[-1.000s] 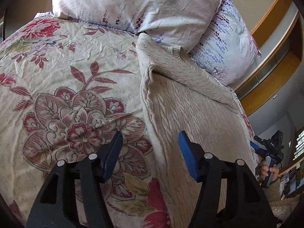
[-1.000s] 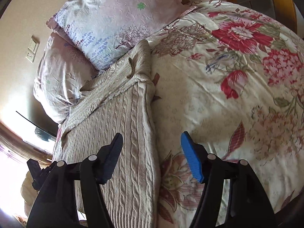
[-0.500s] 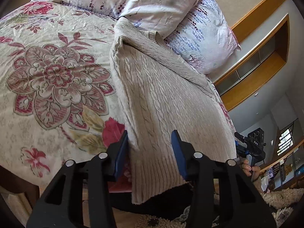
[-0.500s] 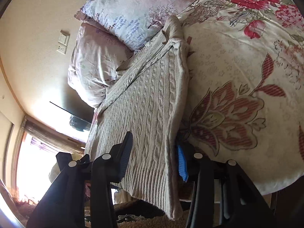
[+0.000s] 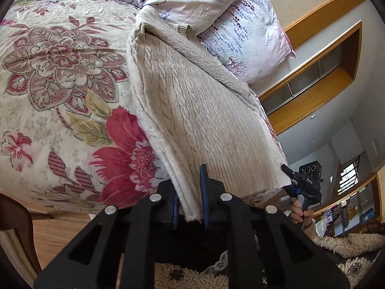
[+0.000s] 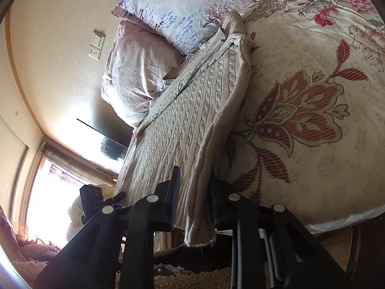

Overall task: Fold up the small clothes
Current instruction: 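Grasp the ribbed hem with the left tool while the right tool grasps the hem too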

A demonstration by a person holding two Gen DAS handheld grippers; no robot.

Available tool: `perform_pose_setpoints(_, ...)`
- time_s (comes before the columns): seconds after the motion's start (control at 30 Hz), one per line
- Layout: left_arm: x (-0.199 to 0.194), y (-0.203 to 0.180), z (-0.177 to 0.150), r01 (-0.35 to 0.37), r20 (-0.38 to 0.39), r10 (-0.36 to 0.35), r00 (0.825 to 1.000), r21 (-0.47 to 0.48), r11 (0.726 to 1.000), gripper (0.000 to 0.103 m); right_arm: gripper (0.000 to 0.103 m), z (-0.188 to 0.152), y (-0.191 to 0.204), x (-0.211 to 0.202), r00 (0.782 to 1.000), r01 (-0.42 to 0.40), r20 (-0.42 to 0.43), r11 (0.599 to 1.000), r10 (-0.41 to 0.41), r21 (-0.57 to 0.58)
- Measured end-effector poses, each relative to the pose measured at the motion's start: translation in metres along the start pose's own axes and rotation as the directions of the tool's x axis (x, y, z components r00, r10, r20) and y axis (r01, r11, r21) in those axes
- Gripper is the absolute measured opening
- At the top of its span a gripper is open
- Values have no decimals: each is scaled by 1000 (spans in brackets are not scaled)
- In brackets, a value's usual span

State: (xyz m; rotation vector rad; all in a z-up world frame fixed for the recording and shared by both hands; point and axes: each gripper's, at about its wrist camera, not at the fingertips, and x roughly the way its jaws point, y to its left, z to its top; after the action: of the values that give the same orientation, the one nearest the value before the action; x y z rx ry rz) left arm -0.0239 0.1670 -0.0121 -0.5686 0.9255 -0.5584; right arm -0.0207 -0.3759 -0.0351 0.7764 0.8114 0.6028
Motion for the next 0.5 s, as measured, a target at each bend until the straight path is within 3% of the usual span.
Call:
perform_pose_setpoints(0.07,1,-1,3,-1,5,1,1000,-8,1000,8,10,-1,-3,0,1000,8,9,1000,-8,2)
perform_pose_setpoints(0.3,-11,-8,25,11,87,-12,996,15,1000,7,9,9,9,-4,997,-13,80,999,17,-49)
perform_pose_setpoints(0.5,-13,-12,71,-9,167,3,986,36,999,7,9,47,25,-3,987,-36,156,996,48,-79)
